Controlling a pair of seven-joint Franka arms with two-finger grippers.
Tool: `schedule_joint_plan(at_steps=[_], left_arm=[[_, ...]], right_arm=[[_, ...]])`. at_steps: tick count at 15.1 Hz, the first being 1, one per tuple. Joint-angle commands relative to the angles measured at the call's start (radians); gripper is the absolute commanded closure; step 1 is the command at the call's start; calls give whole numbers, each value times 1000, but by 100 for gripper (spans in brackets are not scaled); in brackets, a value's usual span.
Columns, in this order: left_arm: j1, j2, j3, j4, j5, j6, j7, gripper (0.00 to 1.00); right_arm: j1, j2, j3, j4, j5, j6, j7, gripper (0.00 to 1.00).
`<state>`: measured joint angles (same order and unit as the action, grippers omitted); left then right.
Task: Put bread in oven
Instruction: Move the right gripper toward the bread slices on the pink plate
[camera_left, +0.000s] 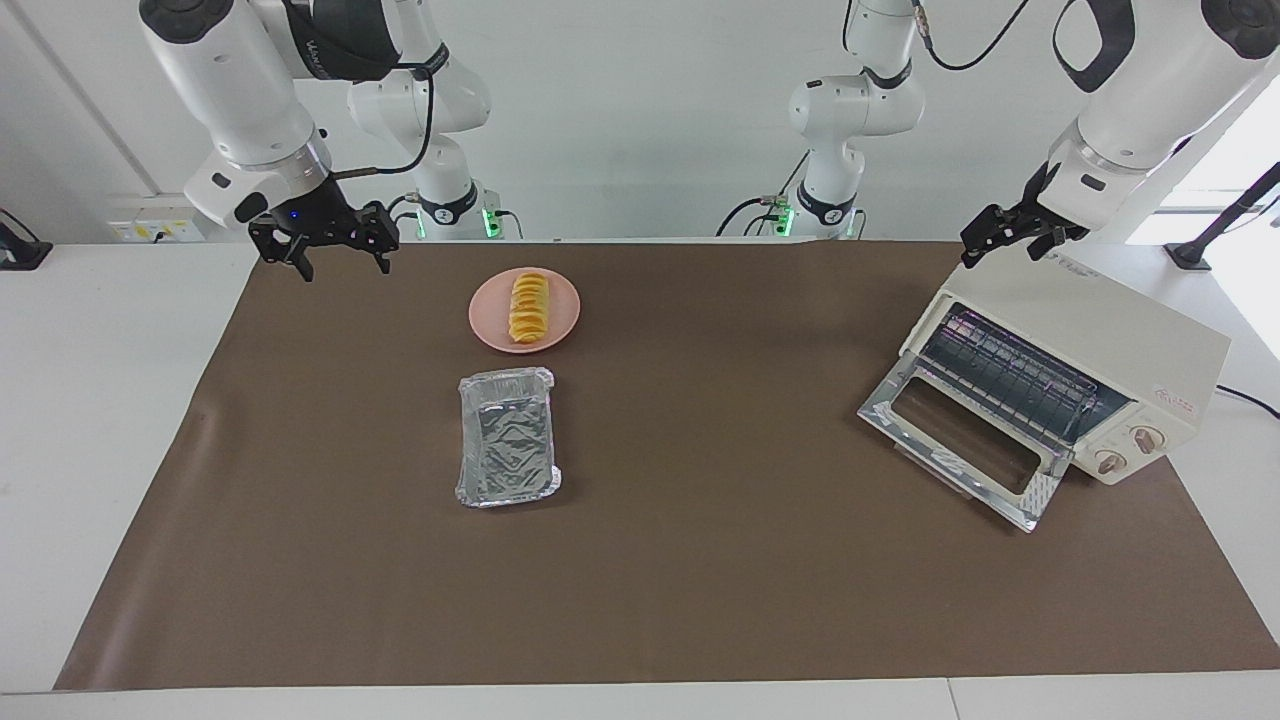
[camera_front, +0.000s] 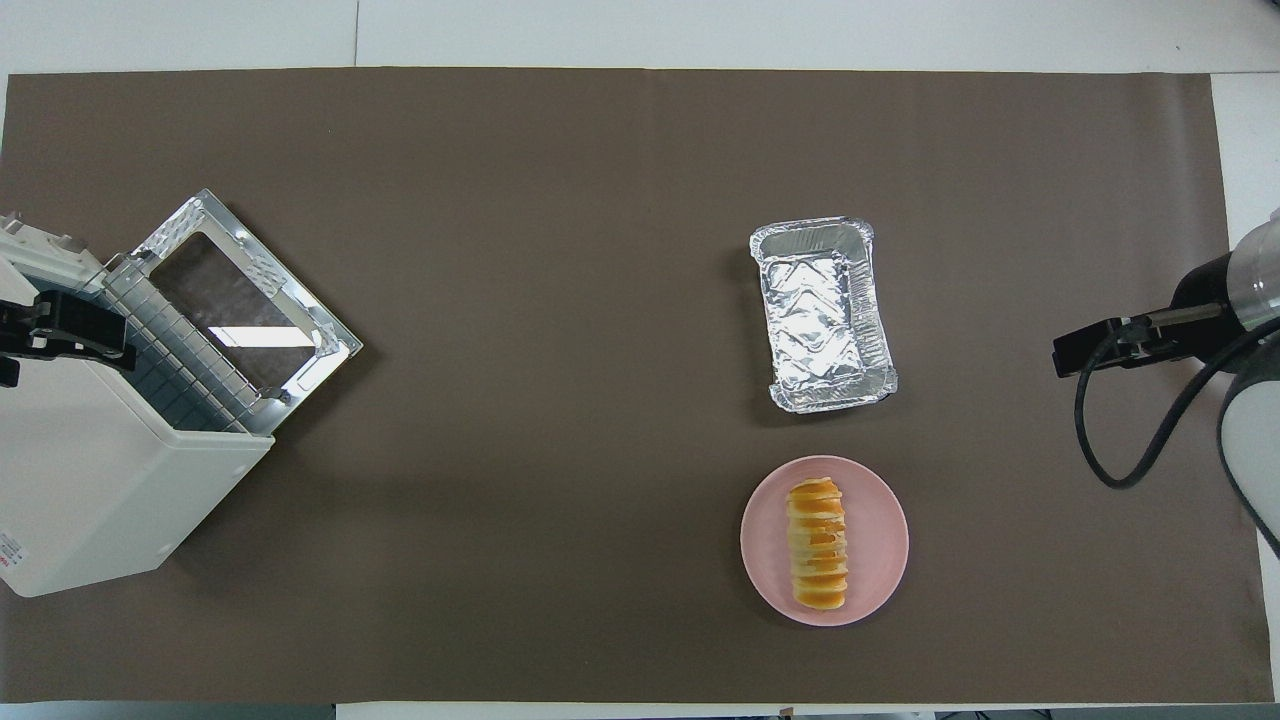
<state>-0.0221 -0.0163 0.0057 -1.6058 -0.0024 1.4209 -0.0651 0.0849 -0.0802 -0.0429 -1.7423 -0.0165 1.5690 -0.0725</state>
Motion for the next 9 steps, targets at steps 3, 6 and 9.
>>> schedule_joint_plan(at_steps=[3, 6, 9], left_arm=[[-4, -20, 7, -19, -8, 12, -4, 0], [-4, -20, 7, -17, -8, 12, -4, 0], [-4, -20, 7, -17, -8, 12, -4, 0]], right_arm=[[-13, -9, 8, -11, -10, -17, -33, 0], [-5, -42, 9, -83, 18, -4, -18, 0], [36, -102, 24, -239, 78, 83, 118, 0]])
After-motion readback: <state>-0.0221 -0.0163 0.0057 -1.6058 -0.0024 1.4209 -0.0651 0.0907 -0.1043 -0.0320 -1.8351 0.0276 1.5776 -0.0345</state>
